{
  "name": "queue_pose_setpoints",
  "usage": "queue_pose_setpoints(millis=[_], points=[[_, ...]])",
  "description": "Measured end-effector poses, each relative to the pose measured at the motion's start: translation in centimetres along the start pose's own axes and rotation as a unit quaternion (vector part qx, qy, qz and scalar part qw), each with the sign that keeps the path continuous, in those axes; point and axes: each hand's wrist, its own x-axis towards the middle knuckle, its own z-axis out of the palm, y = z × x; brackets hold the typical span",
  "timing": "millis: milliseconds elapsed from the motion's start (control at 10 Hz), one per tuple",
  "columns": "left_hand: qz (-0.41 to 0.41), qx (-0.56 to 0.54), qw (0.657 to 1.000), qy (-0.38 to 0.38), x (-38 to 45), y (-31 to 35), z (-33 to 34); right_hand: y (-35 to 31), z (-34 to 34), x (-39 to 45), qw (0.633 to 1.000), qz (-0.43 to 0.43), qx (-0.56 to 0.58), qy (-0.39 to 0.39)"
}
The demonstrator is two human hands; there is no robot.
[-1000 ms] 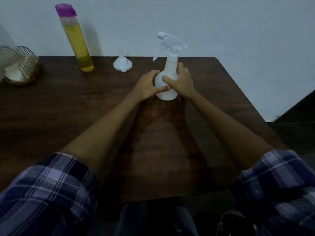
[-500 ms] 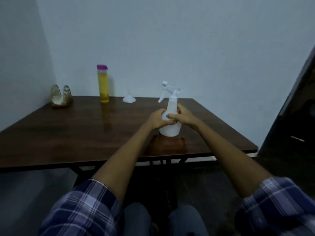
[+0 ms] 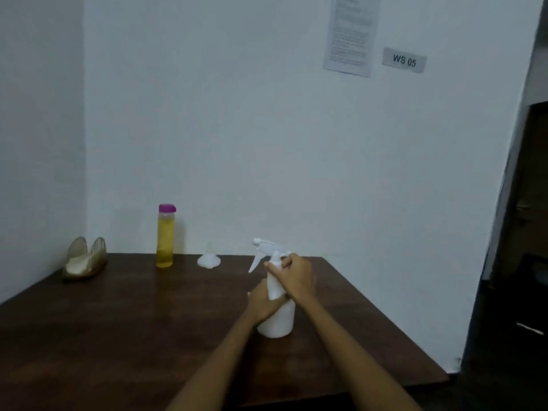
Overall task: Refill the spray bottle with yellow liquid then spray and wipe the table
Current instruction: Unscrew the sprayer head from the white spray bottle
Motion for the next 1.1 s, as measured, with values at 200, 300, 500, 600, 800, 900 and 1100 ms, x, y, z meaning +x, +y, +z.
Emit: queue_pose_setpoints(millis=[200,300,500,600,800,900,1100], points=[[0.014,0.021,0.997,0.073,2.2,-1.5,1.7,0.3,0.0,2.6,0.998,0.023,-0.049,-0.031],[0.026,0.020,0.995,0.093,2.9,-1.9,1.7,0.9,0.4,2.4,0.999,0.029,-0.012,-0.017],[-0.020,0.043,0.994,0.096,3.1,-1.9,2.2,1.6,0.4,2.2,0.998,-0.011,0.050,-0.033],[0.008,0.017,0.993,0.120,2.2,-1.8,1.6,1.8,0.2,2.2,0.989,-0.012,0.106,-0.099],[-0.018,0.041,0.993,0.106,1.7,-1.3,1.2,0.7,-1.6,2.9,0.967,-0.001,0.084,-0.242],[-0.018,0.034,0.994,0.099,1.8,-1.5,1.1,-0.2,-2.6,3.8,0.980,-0.020,-0.013,-0.200],[-0.018,0.044,0.994,0.100,2.0,-1.7,1.1,-1.1,-2.0,2.9,0.986,-0.060,-0.139,-0.075]])
